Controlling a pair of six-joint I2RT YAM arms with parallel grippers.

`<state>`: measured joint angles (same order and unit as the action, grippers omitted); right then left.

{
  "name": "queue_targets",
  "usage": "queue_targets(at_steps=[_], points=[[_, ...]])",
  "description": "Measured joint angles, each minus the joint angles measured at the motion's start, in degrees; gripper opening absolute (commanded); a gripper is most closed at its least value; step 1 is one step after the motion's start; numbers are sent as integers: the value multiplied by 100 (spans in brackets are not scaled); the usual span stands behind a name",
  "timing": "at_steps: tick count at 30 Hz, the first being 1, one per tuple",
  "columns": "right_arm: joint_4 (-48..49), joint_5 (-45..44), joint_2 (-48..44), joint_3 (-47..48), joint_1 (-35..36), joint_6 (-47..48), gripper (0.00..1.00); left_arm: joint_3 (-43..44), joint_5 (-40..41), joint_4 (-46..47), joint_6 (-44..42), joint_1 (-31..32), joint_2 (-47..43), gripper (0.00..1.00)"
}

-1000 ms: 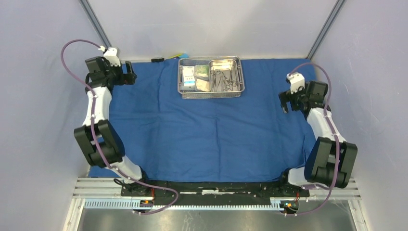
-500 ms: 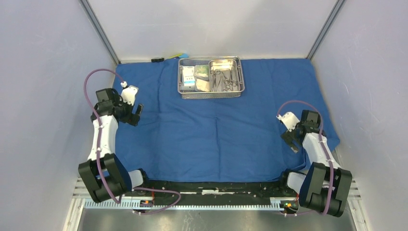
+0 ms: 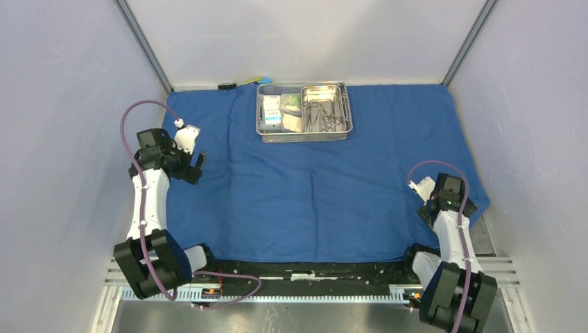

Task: Open and lay out the surgical kit
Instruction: Smooth out the surgical kit at the center of the board.

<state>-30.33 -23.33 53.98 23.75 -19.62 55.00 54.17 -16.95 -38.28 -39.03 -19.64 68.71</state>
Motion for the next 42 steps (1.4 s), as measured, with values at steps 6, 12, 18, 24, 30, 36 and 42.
queue_targets(at_steps=[6,12,18,24,30,36,42], points=[[-105,-553,-527,-304,-136,28,98,0,-7,-111,-92,0,-199,100],[-170,-1040,-977,-649,-339,35,98,0,-17,-116,-179,0,-278,100],[-190,-1294,-1329,-664,-511,-68,98,0,-133,-162,-332,0,-280,100],[-258,-1394,-1534,-640,-647,-326,98,0,-216,-192,-459,0,-280,100],[-444,-1388,-1799,-579,-824,-748,98,-2,-278,-190,-542,0,-280,100],[-538,-1388,-2186,-579,-1010,-1189,98,-24,-310,-173,-570,0,-282,100],[-673,-1469,-2581,-579,-1067,-1644,98,-79,-350,-79,-570,0,-273,100]])
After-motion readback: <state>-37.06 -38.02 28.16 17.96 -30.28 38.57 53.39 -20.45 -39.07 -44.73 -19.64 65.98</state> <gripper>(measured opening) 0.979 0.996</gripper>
